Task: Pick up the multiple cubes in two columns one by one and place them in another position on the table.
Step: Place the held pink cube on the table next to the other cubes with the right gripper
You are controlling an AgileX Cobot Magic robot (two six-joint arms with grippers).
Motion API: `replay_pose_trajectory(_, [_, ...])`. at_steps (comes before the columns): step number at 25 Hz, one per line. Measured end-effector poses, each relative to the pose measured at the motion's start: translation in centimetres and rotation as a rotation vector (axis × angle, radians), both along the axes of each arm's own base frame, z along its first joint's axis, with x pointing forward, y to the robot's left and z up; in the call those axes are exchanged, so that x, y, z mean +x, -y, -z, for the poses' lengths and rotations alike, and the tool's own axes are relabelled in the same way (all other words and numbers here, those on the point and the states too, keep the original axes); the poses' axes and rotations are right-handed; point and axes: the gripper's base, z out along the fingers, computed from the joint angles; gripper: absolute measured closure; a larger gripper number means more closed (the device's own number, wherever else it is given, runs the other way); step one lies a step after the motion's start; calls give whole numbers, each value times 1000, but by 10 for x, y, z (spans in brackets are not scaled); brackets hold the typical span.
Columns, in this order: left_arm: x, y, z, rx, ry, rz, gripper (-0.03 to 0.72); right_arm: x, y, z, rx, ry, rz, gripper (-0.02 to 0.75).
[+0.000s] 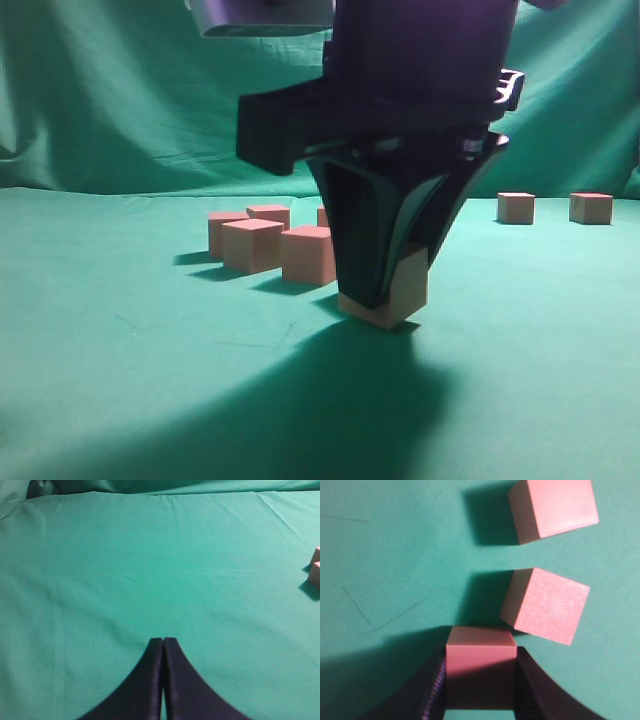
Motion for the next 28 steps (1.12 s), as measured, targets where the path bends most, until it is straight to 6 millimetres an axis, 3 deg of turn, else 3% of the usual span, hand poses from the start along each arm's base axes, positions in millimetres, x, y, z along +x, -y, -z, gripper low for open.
replay_pose_trajectory(3, [0,0,0,0,0,0,688,0,0,0,2,0,5,473])
replay_pose_trajectory(6, [0,0,0,0,0,0,688,0,0,0,3,-1,9,412])
replay_pose_trajectory(11, [0,0,0,0,0,0,688,0,0,0,5,-2,13,186])
replay_pose_trajectory(14, [0,0,0,0,0,0,688,0,1,0,1,-8,36,90])
replay_pose_trajectory(17, [0,0,0,0,0,0,688,0,3,-4,-43,-23,64,104])
replay_pose_trajectory(21, [0,0,0,0,0,0,688,3,3,-37,-50,0,103,83])
replay_pose_trajectory(24, [0,0,0,0,0,0,688,6,8,-76,-34,77,118,83])
replay_pose_trajectory(28, [0,0,0,0,0,0,688,14,28,-138,-16,314,199,83])
